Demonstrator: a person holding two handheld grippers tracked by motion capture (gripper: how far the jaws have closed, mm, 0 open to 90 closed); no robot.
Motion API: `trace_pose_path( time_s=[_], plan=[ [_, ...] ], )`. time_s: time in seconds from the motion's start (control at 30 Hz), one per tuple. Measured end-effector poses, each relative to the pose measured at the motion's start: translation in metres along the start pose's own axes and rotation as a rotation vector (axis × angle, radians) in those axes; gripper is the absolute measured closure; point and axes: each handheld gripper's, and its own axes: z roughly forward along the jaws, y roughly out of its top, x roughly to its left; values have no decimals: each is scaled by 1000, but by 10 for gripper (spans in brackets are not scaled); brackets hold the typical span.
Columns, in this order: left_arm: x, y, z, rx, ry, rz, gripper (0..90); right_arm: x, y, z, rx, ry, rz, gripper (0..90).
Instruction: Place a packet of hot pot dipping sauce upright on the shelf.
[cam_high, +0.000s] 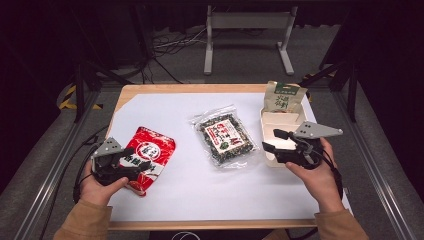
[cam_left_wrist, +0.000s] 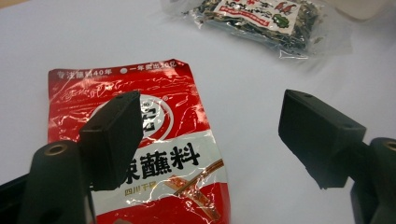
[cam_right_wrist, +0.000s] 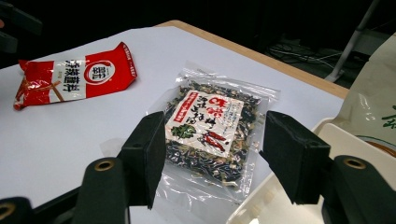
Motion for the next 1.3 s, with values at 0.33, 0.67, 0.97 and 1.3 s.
trace_pose_path(
  time_s=[0.33, 0.67, 0.97, 1.3],
  plan=[
    [-1, 8, 0, 58, -40, 93, 232, 12, -4, 10, 25, 38, -26, 411],
    [22, 16, 0, 63, -9, 11, 271, 24, -8, 21, 32, 108, -33, 429],
    [45, 28, 6, 52, 24, -51, 286, 25, -12, 27, 30, 144, 4, 423],
    [80, 42, 26, 42, 86, -65, 317, 23, -12, 26, 17, 137, 10, 422]
  ],
)
